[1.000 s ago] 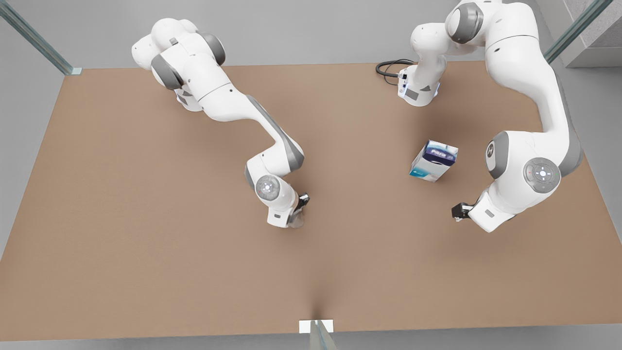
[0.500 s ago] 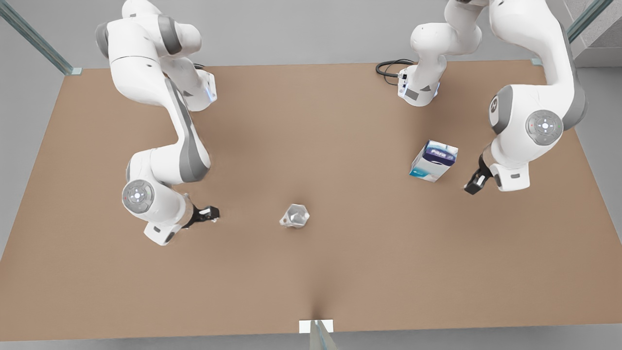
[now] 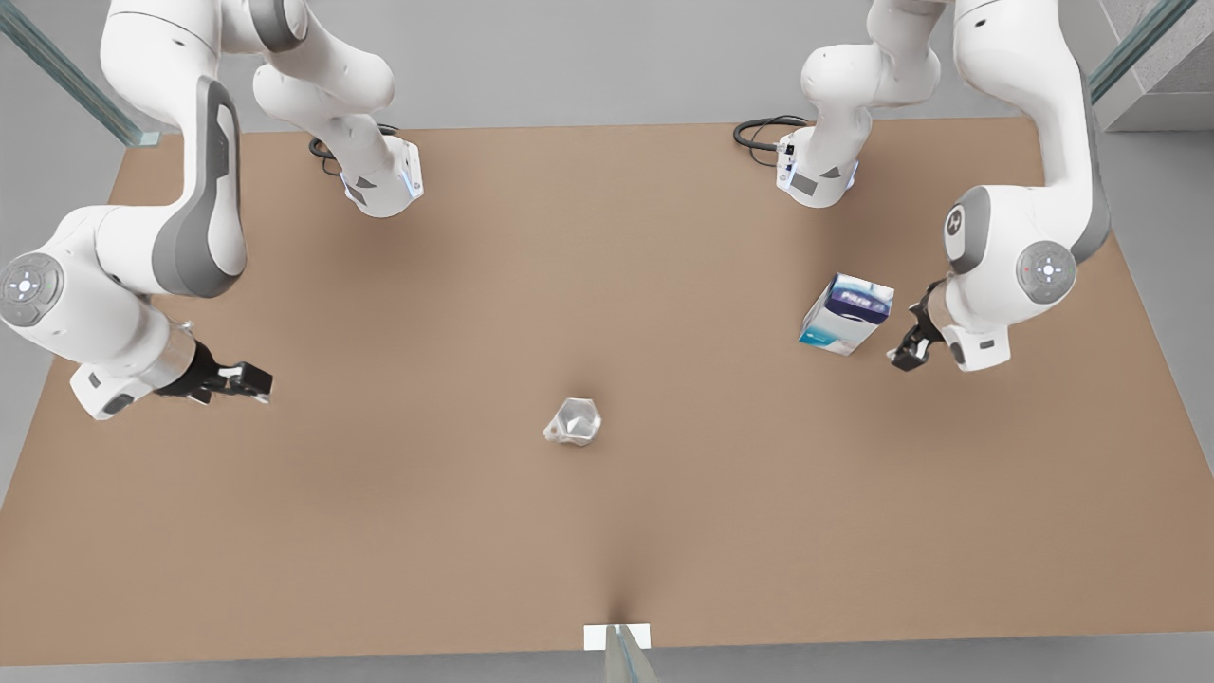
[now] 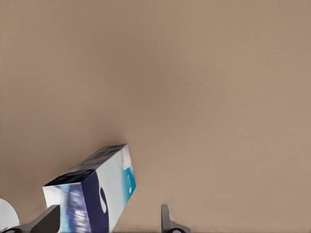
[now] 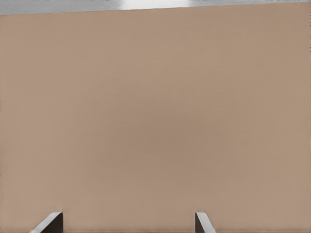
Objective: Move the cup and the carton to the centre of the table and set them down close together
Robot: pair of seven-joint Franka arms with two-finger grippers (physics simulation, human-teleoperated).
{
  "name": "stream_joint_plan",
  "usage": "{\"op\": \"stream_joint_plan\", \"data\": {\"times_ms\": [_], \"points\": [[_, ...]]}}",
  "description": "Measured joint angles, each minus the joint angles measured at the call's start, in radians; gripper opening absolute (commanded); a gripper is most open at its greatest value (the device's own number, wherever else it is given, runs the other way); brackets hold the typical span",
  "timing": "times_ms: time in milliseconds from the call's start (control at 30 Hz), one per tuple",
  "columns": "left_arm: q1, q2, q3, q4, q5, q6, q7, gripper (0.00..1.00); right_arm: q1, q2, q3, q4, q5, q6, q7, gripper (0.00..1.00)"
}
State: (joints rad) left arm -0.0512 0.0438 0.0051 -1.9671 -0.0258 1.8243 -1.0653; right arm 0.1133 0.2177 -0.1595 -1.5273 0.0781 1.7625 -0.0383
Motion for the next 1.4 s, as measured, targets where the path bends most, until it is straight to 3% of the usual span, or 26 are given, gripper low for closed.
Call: {"op": "stream_joint_plan", "data": {"times_ms": [133, 267, 567, 767, 900, 1067, 1100, 1133, 1167, 1200, 1400], "points": [[-0.007, -0.093, -0.007, -0.113, -0.02, 0.018, 0.014, 1.0, 0.005, 0.015, -0.005, 0.012, -0.011, -0.017, 0.005, 1.0], [-0.139, -0.118, -0.014, -0.141, -0.026, -0.027, 0.015, 1.0, 0.007, 0.066, -0.005, 0.079, -0.009, -0.06, 0.002, 1.0], [-0.115, -0.185, -0.01, -0.292, -0.029, -0.059, 0.064, 1.0, 0.014, 0.086, -0.005, 0.079, -0.009, -0.084, 0.003, 1.0], [-0.114, -0.206, 0.035, -0.434, 0.006, 0.133, 0.053, 1.0, 0.014, 0.114, -0.005, 0.082, -0.009, -0.078, 0.006, 1.0], [-0.114, -0.208, 0.032, -0.506, 0.035, 0.153, 0.044, 1.0, 0.014, 0.115, -0.005, 0.082, -0.009, -0.078, 0.005, 1.0], [-0.115, -0.181, 0.032, -0.504, 0.057, 0.322, 0.058, 1.0, 0.015, 0.115, -0.005, 0.082, -0.011, -0.083, 0.003, 1.0], [-0.116, -0.179, 0.032, -0.504, 0.06, 0.348, 0.059, 0.97, 0.015, 0.115, -0.005, 0.082, -0.011, -0.083, 0.003, 1.0], [-0.116, -0.174, 0.032, -0.504, 0.063, 0.358, 0.06, 0.71, 0.015, 0.115, -0.005, 0.082, -0.011, -0.083, 0.003, 1.0], [-0.115, -0.173, 0.031, -0.504, 0.066, 0.363, 0.073, 0.3, 0.016, 0.114, -0.005, 0.082, -0.011, -0.083, 0.004, 1.0], [-0.116, -0.171, 0.029, -0.504, 0.069, 0.363, 0.074, 0.21, 0.016, 0.115, -0.005, 0.082, -0.011, -0.084, 0.005, 1.0], [-0.117, -0.167, 0.024, -0.489, 0.095, 0.361, 0.072, 0.21, 0.015, 0.115, -0.005, 0.082, -0.011, -0.083, 0.005, 1.0]]}}
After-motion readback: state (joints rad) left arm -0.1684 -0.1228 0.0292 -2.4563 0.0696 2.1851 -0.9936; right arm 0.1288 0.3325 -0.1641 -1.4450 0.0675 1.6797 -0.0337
